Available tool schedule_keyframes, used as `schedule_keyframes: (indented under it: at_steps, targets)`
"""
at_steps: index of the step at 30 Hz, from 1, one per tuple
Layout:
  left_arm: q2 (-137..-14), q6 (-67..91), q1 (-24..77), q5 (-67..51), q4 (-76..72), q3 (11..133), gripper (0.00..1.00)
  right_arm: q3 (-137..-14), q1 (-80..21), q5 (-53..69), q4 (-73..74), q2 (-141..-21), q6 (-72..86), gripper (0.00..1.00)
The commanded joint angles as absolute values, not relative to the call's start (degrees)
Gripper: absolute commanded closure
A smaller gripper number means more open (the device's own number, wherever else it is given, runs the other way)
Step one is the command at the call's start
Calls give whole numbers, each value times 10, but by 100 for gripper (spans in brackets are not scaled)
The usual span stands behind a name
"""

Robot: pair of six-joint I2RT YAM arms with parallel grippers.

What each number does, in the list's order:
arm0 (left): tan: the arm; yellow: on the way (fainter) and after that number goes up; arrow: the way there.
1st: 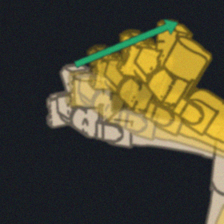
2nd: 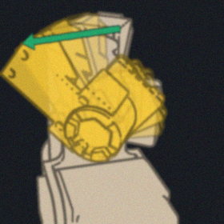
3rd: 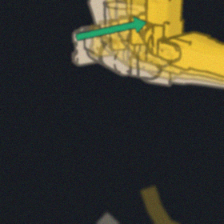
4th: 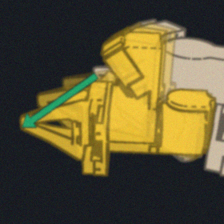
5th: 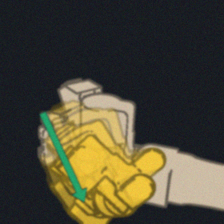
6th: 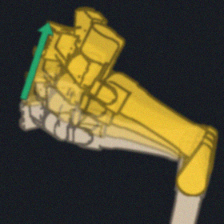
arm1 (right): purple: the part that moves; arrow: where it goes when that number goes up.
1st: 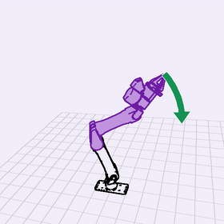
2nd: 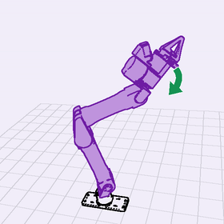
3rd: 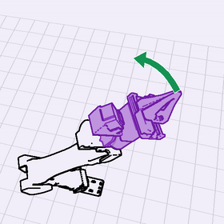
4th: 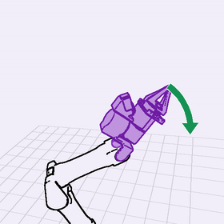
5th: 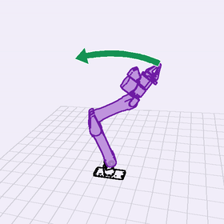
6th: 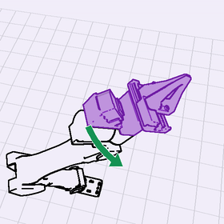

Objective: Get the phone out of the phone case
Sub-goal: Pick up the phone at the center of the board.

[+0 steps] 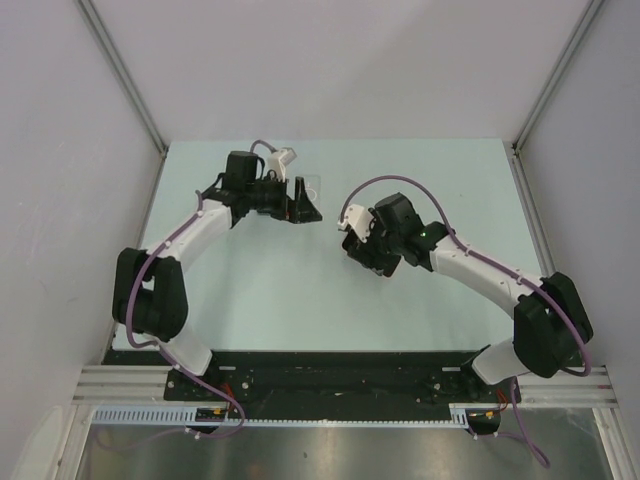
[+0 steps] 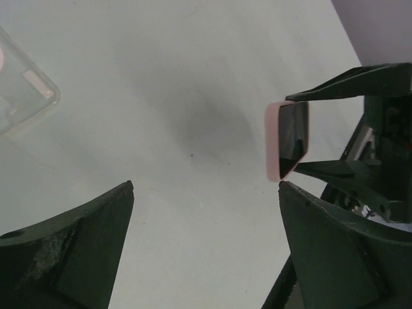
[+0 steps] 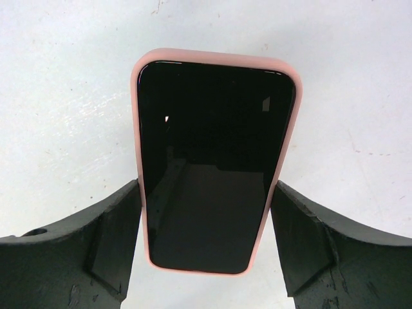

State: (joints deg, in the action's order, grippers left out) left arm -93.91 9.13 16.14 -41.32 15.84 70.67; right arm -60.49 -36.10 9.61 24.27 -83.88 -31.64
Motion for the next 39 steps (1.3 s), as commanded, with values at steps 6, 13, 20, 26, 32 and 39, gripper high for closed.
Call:
schedule_keyframes:
  at_steps: [6,13,20,26,32,39]
  targets:
    - [-955,113,220,-468,181,744,3,-584,-416,11,132,-794,-363,87]
    - [-988,105,249,-470,192,752,6,-584,-431,1,112,-777,-365,87]
    - [-1003,100,272,-490,207,771,12,-584,-444,-22,105,-781,-368,87]
    - [-1009,95,289,-490,213,774,17,-584,-453,-25,97,-789,-367,87]
    - [-1018,93,296,-492,215,777,23,-584,-461,-30,91,-795,-367,87]
    - [-1025,91,301,-502,222,782,34,-584,-466,-31,85,-801,-367,86]
